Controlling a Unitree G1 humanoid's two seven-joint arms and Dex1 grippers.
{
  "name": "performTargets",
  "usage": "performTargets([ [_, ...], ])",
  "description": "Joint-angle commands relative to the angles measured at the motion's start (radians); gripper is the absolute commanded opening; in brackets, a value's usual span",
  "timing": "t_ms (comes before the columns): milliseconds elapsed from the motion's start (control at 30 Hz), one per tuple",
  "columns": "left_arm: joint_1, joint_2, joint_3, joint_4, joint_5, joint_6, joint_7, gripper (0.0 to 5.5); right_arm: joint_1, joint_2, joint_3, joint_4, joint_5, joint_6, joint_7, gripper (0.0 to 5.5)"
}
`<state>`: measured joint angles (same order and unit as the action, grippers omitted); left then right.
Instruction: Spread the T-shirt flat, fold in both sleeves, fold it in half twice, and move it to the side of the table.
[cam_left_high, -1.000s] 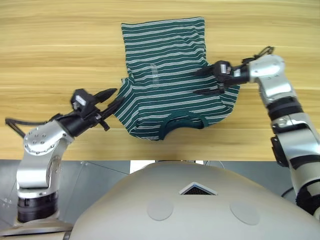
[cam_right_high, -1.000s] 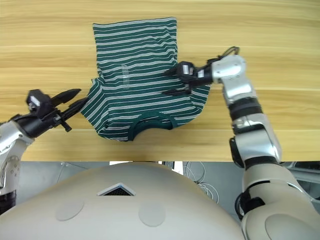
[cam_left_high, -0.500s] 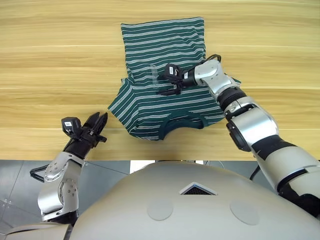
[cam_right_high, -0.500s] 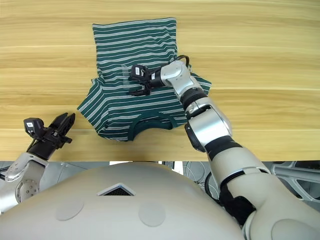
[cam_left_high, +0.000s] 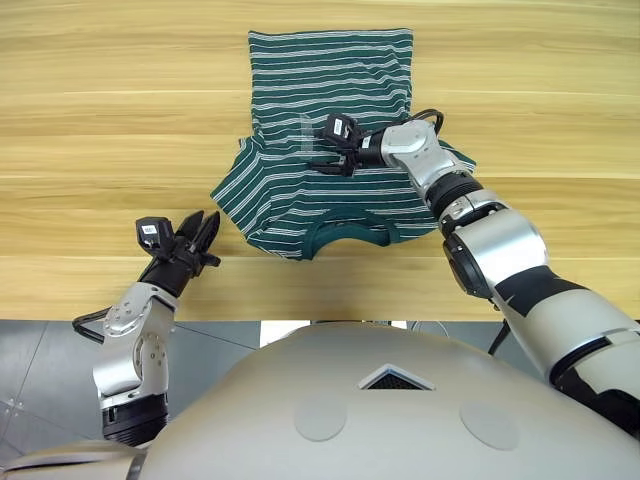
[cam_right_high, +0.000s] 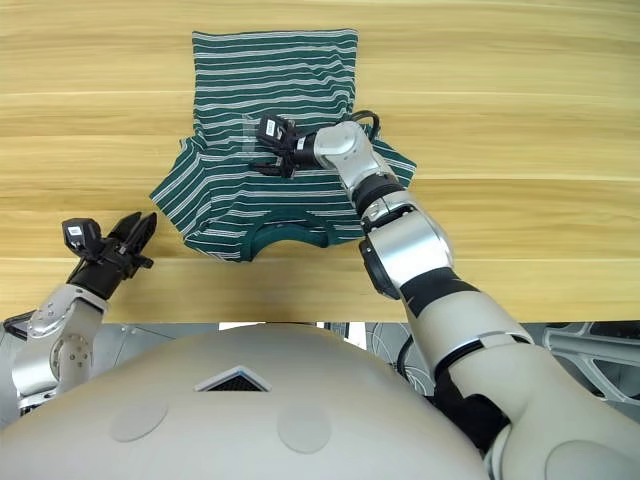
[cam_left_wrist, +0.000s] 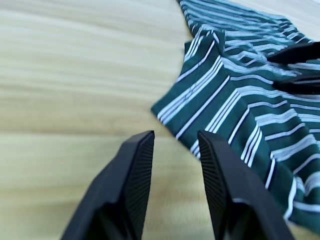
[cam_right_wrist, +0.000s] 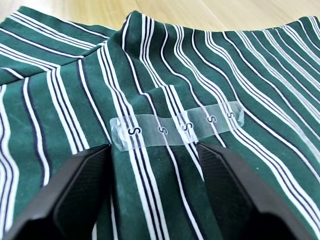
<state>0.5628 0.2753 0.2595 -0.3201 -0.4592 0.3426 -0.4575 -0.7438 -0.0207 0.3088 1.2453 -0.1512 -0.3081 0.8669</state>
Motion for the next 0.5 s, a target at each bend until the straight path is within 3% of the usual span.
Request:
performTargets([
  [33, -0.066, 0.025, 0.017, 0.035, 0.003, 0.008, 0.006, 1.49, -0.016, -0.012, -0.055, -0.039, 0.047, -0.05, 0.067, 3.15],
  [267, -0.103, -0.003, -0.055, 0.162, 0.022, 0.057, 0.009, 1.49, 0.004, -0.043, -0.1, -0.123, 0.094, -0.088, 0.199, 3.15],
  [500, -0.13, 0.004, -0.053, 0.238, 0.03, 0.041, 0.019, 1.49, 0.063, -0.096, -0.124, -0.265, 0.141, -0.086, 0.28, 3.15],
])
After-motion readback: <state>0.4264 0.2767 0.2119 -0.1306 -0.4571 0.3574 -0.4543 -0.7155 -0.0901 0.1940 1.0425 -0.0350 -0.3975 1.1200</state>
